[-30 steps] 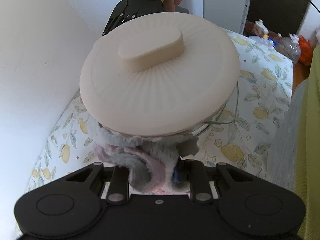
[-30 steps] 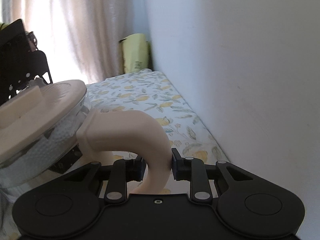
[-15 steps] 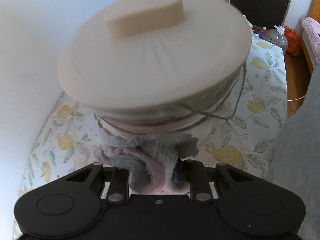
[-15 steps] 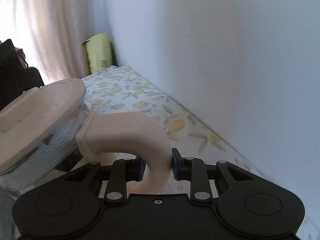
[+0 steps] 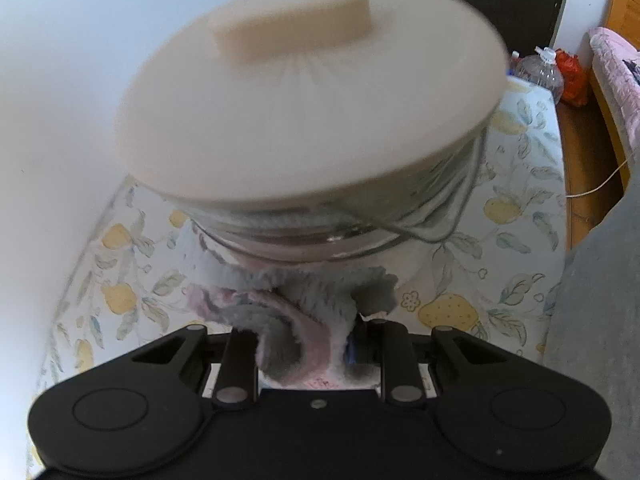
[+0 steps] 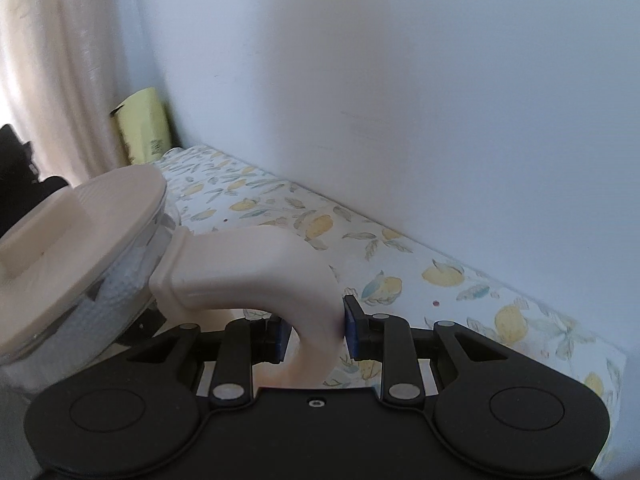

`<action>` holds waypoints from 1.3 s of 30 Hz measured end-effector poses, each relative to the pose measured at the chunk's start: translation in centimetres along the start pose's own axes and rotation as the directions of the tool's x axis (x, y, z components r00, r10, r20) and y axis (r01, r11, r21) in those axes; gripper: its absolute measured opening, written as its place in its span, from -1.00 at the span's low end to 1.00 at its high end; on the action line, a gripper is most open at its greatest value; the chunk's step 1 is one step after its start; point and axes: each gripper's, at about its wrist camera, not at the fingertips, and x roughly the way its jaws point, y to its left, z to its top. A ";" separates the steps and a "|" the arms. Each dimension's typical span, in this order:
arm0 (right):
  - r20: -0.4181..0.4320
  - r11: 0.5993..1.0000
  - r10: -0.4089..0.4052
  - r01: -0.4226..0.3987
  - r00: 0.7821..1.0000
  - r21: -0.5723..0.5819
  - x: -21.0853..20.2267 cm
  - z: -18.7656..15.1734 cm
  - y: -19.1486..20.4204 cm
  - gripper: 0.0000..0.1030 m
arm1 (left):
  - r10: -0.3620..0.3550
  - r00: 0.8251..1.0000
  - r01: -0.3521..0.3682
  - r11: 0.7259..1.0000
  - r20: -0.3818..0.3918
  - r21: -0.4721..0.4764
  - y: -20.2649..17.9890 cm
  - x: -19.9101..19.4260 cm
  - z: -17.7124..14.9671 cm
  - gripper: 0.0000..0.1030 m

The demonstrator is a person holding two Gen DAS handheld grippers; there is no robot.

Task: Clean container
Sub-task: 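Wipe the glass side with the cloth in the left gripper while the right gripper holds the handle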

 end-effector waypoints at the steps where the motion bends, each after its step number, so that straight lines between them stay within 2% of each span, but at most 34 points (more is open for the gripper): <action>1: 0.002 1.000 -0.005 0.005 1.000 0.017 0.1 0.0 0.1 -0.38 | 0.000 1.000 0.000 1.000 0.007 -0.006 0.1 -0.4 0.0 -0.56; 10: -0.012 0.997 -0.033 0.034 0.999 0.071 0.1 -0.4 1.4 -0.37 | 0.011 0.999 -0.012 0.999 0.036 0.040 -0.7 -3.7 -0.6 -0.56; 18: -0.037 0.994 -0.067 0.070 0.997 0.081 -0.7 -1.0 2.7 -0.37 | 0.023 0.999 -0.026 0.996 0.032 0.089 -1.5 -4.6 -0.3 -0.56; 24: -0.045 0.988 -0.107 0.112 0.993 0.105 -1.4 -1.7 3.7 -0.37 | 0.014 0.999 -0.018 0.995 0.034 0.096 -2.1 -3.9 -0.8 -0.56; 33: -0.057 0.979 -0.148 0.154 0.987 0.133 -2.2 -2.5 4.6 -0.37 | -0.006 0.999 0.005 0.999 0.031 0.047 -3.1 -1.6 -2.0 -0.56; 39: -0.053 0.976 -0.161 0.167 0.985 0.139 -2.6 -2.9 4.8 -0.37 | -0.027 1.000 0.027 0.999 0.016 -0.027 -3.4 0.4 -2.6 -0.56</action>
